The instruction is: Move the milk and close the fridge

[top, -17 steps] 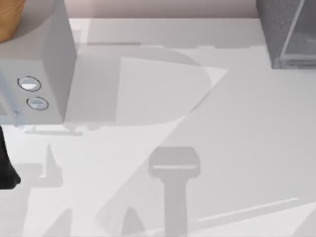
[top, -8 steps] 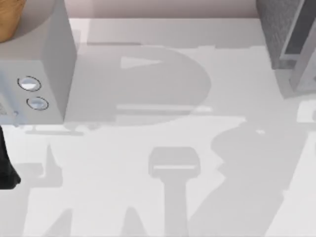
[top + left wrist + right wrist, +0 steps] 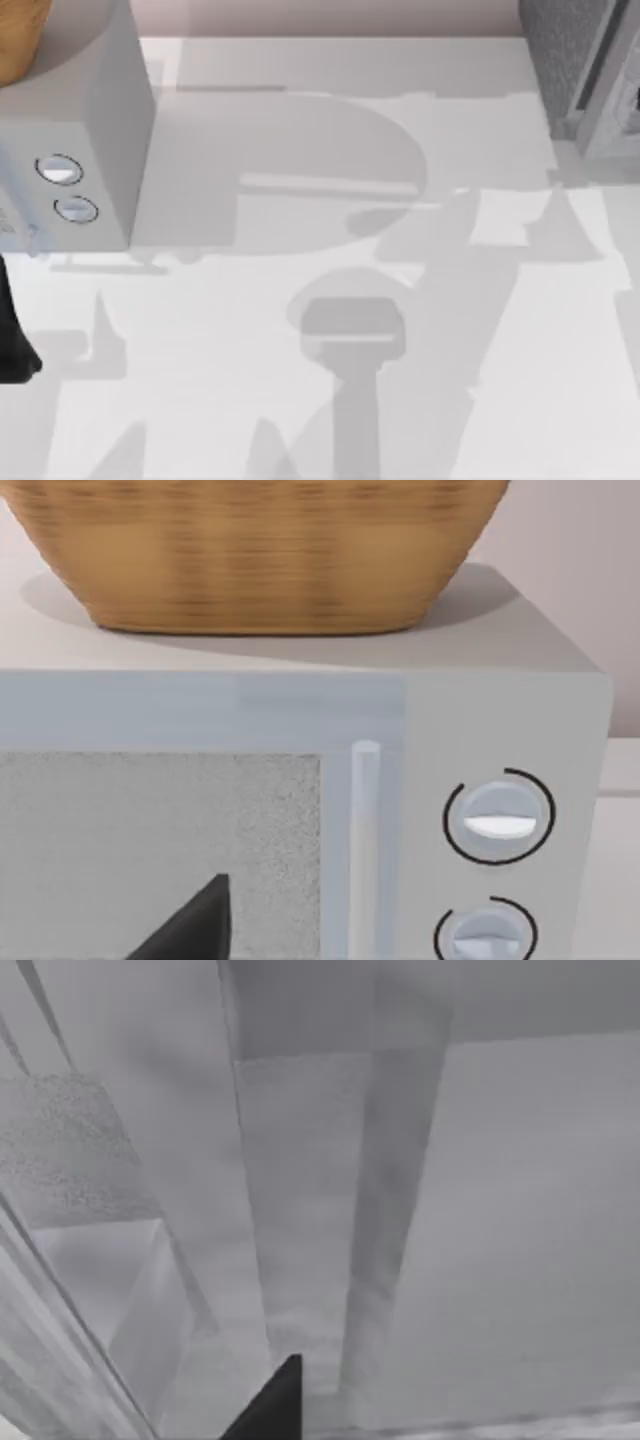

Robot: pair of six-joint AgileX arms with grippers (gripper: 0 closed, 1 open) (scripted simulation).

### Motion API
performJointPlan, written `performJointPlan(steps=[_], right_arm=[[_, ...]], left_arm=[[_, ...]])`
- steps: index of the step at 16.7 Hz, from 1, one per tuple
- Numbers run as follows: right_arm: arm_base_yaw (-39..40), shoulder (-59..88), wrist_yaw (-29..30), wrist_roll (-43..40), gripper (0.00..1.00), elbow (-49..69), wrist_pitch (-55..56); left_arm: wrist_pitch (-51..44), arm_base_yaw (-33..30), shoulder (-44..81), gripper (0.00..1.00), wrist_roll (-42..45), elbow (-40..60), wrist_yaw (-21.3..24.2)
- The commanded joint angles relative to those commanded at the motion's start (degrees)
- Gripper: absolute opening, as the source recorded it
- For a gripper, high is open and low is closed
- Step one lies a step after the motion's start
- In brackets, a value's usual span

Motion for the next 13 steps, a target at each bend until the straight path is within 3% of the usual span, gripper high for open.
performJointPlan(steps=[5,13], right_arm=[[-0.78,2.59,0.30,-0.21,1.00,2.06,-1.07],[-0.72,18.78,0.51,-0.15,1.00,23.45,-4.35]], left_arm=[[0.00,0.00,0.00,1.00,0.00,0.00,0.00],[0.00,0.00,0.00,1.00,0.00,0.00,0.00]])
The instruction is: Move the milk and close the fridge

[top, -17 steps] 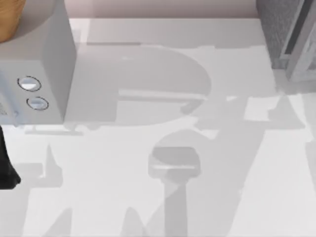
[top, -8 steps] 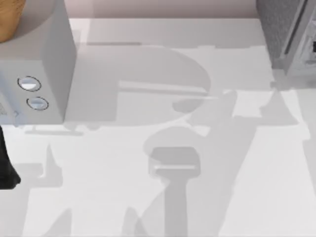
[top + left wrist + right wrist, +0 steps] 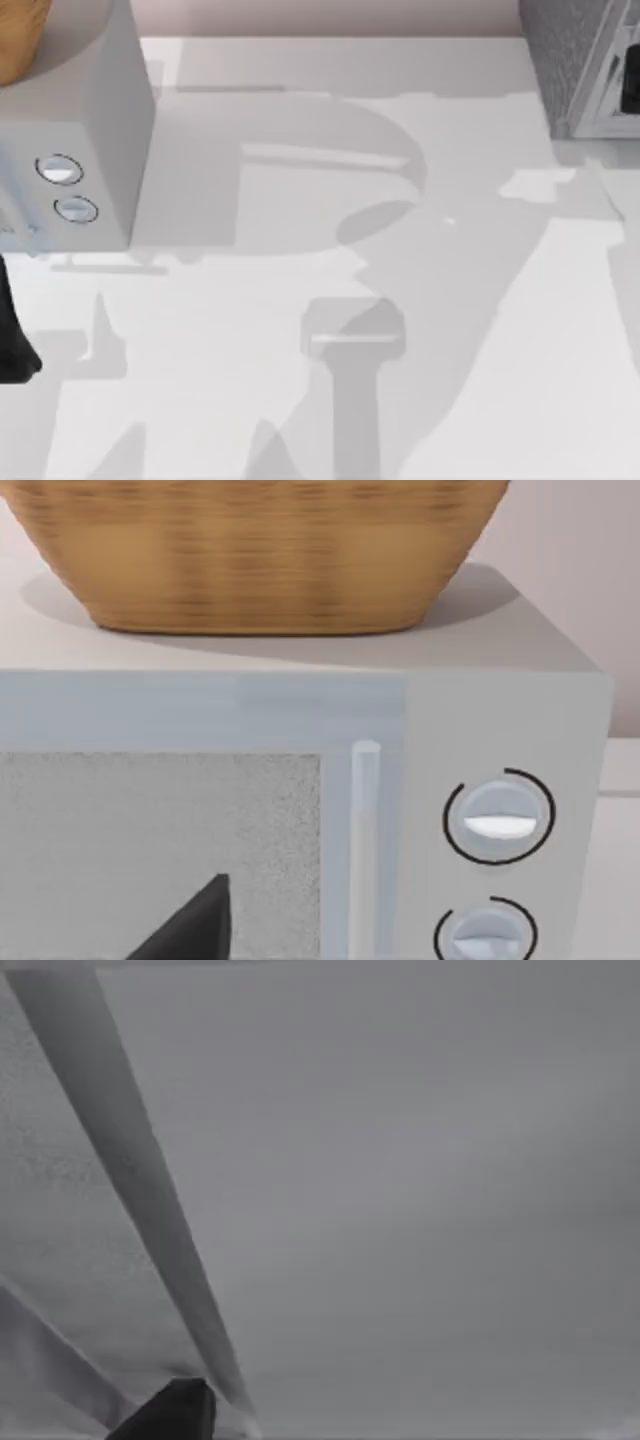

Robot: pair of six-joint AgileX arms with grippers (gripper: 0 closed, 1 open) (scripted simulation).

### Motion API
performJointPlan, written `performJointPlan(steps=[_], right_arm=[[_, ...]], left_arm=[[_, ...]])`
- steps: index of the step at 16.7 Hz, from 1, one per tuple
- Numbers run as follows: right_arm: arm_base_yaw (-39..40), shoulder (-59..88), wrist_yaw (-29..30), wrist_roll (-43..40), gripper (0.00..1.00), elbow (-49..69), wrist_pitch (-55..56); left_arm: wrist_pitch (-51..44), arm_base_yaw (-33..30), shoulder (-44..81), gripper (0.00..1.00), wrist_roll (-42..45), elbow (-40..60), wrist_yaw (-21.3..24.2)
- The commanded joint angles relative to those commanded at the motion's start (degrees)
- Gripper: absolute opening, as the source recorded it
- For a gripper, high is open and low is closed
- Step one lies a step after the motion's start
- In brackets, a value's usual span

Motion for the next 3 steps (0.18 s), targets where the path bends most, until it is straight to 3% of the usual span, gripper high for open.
performJointPlan(steps=[3], right_arm=[[0.01,2.18,0.07,0.03,1.00,2.15,-0.96]], left_arm=[[0.00,0.00,0.00,1.00,0.00,0.00,0.00]])
